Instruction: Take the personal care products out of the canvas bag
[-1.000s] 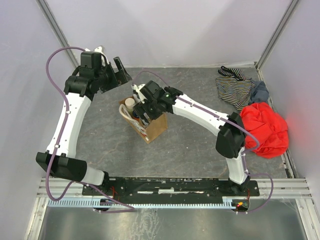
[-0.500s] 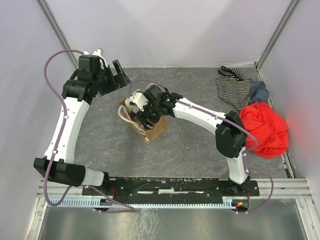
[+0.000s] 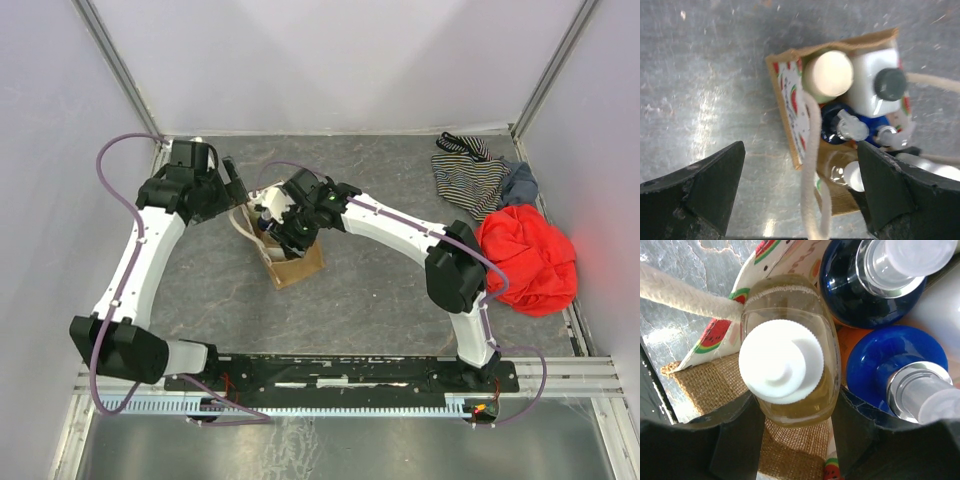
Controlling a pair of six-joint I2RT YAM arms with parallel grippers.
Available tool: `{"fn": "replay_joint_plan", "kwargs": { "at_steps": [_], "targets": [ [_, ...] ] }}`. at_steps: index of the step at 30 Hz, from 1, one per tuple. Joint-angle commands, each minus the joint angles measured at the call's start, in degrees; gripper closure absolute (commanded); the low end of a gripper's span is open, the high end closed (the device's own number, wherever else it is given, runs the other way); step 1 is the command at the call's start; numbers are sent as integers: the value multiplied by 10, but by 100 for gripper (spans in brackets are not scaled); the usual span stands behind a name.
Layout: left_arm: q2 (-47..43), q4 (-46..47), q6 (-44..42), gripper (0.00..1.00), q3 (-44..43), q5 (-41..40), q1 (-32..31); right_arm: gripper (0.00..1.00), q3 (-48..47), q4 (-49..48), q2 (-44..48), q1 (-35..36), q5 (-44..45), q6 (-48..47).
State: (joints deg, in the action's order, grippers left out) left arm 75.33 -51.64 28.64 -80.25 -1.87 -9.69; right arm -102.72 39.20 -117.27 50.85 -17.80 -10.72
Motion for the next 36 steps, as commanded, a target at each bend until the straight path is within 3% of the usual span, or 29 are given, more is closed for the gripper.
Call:
{"fn": "replay_joint_plan", "kwargs": {
  "at_steps": [1,12,14,17,19,23,27,29,31,34,36],
  "targets": [
    [33,-45,4,1,32,3,-11,41,-7,-37,14,12,-44,29],
    [91,48,26,2,95,43,-11,43,4,-54,20,11,-55,48],
    [97,61,27,16,95,52,-11,43,6,-57,23,12,-58,50],
    [108,61,27,67,91,55,-11,43,8,-58,26,11,-59,50],
    [112,55,27,93,92,48,-11,47,8,-59,27,12,-61,51],
    [103,43,25,97,95,34,-11,62,10,-65,30,12,-77,56],
    [92,37,23,97,92,25,-11,86,11,-73,41,12,-96,64],
    [92,33,21,97,91,24,-10,88,16,-83,54,12,-99,70],
    [93,33,19,97,91,27,-11,81,26,-98,69,12,-102,76],
    [94,33,19,97,93,31,-11,50,29,-118,76,11,-109,81],
    [94,33,19,97,94,38,-10,40,17,-117,69,12,-120,84]
  ]
}}
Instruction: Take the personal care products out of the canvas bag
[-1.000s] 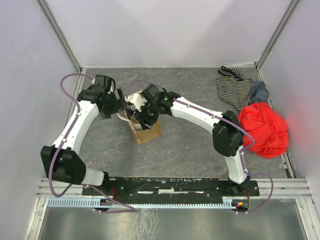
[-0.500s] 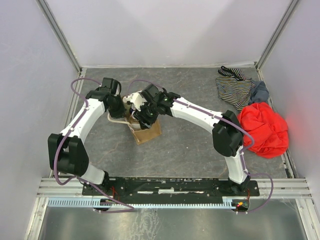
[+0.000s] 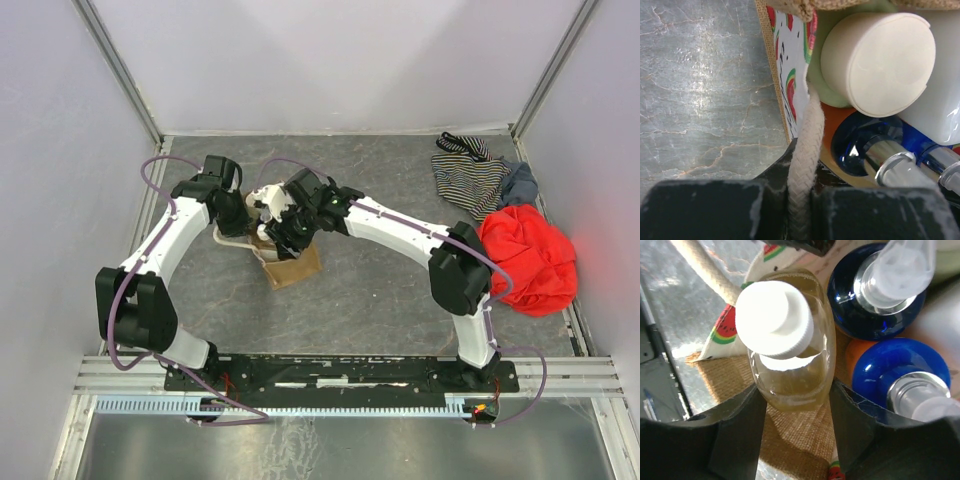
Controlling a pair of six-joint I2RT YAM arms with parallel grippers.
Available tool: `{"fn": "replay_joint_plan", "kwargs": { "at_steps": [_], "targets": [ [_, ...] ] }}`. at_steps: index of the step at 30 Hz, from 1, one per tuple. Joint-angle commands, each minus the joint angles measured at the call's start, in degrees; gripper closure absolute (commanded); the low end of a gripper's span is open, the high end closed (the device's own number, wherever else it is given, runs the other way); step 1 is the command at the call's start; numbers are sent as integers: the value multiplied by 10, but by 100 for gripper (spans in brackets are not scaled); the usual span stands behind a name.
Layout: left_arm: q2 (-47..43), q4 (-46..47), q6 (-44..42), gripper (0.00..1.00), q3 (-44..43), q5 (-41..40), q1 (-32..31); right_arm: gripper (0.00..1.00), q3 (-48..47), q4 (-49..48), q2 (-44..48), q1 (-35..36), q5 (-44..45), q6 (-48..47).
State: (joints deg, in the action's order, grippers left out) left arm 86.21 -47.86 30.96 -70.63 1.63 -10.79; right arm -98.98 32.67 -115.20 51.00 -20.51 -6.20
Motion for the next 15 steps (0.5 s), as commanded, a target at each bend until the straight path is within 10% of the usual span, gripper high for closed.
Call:
{"fn": "replay_joint_plan", "kwargs": {
  "at_steps": [1,15],
  "targets": [
    [-17,-5,-5,97,-1,4,0,38,-28,-51,44,11,-99,42],
    [-29,-2,-8,97,-7,28,0,22,-60,-63,19,22,-103,51]
  ]
}}
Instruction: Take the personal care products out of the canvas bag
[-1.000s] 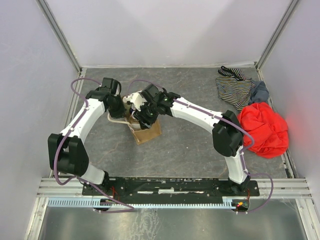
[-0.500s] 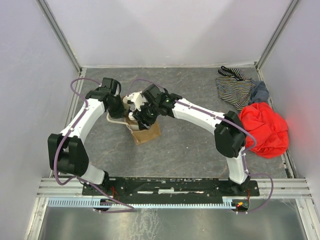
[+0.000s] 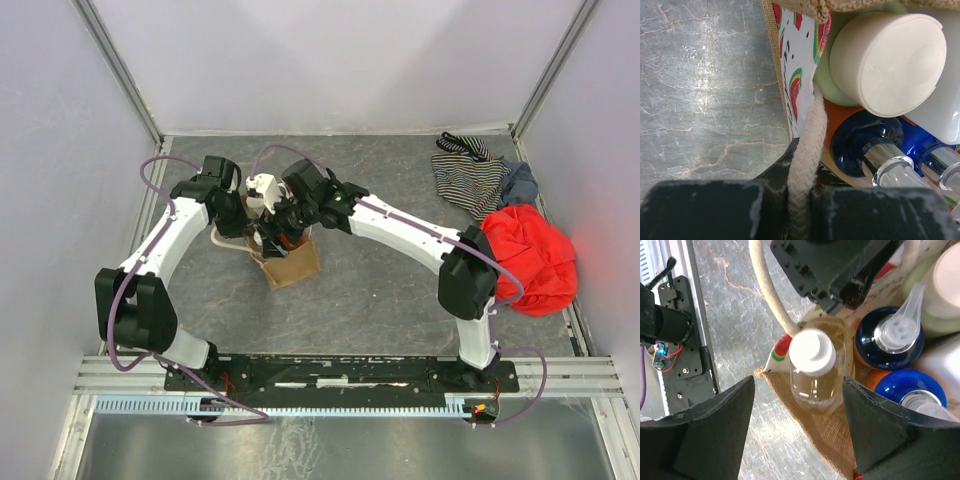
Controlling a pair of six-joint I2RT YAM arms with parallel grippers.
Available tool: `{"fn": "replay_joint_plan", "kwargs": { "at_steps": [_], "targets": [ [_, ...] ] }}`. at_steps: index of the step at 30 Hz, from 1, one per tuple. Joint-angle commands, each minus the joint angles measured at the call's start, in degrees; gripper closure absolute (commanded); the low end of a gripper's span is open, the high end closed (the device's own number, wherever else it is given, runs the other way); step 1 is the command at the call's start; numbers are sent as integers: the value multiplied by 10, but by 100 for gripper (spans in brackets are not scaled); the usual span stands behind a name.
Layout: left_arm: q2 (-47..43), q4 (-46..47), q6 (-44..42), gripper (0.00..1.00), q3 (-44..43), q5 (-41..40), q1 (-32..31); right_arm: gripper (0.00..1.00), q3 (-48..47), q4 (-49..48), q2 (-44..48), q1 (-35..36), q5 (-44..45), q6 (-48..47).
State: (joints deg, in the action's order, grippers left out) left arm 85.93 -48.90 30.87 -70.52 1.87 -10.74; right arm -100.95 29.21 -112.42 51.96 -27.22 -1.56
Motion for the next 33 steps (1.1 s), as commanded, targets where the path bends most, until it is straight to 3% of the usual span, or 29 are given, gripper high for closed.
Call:
{"fn": "replay_joint_plan", "kwargs": {
  "at_steps": [1,10,25,33],
  "targets": [
    [-27,8,-7,97,-8,26,0,22,-40,-34,-15,13,-31,6],
    [-29,6,-17,97,-15,30,0,25,-39,-25,-48,22,33,-12],
    [-30,4,-22,95,-19,39,0,27,37,7,-15,-6,141,-73],
    [-29,4,-24,95,-17,44,0,44,-2,57,-50,-12,158,-91]
  ]
}}
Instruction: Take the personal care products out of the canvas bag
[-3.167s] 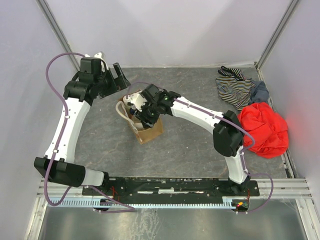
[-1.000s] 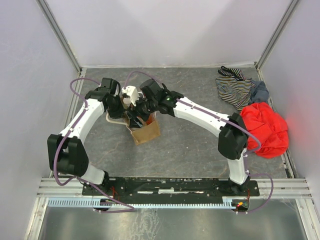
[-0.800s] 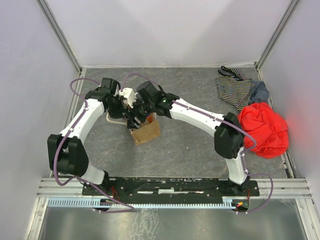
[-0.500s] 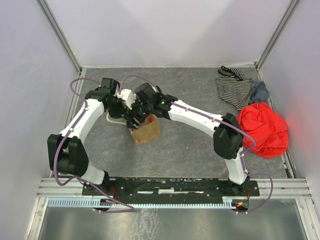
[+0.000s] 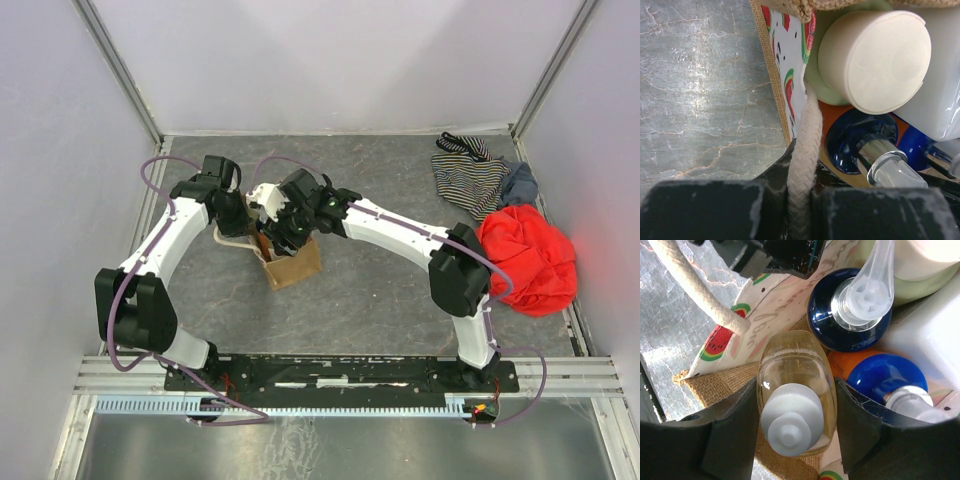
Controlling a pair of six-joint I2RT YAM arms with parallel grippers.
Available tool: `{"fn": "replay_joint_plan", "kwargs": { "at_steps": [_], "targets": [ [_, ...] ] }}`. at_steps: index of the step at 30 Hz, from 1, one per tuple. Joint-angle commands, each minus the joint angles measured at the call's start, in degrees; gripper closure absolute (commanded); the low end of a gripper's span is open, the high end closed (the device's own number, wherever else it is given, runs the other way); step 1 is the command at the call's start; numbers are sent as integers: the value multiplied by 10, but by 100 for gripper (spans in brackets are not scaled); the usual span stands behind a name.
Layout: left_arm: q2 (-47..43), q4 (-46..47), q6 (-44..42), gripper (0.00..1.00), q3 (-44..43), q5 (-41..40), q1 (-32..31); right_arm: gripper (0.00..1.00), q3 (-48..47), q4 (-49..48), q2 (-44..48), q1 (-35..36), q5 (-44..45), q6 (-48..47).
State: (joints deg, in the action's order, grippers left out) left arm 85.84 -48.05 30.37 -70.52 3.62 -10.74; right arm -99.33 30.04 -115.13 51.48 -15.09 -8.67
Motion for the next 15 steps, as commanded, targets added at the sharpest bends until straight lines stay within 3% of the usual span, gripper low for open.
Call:
{"fn": "replay_joint_plan", "kwargs": {
  "at_steps": [1,8,12,15],
  "targets": [
    [-29,-5,-18,95,-17,26,0,46,-18,49,-24,-7,33,-20],
    [-23,-4,-19,95,-19,30,0,70,-36,68,-30,-6,15,-16],
    [-23,0,-19,95,-17,31,0,96,-50,83,-17,-5,24,-18],
    [-22,2,-17,95,-16,31,0,99,-63,88,6,-5,33,-14]
  ]
}}
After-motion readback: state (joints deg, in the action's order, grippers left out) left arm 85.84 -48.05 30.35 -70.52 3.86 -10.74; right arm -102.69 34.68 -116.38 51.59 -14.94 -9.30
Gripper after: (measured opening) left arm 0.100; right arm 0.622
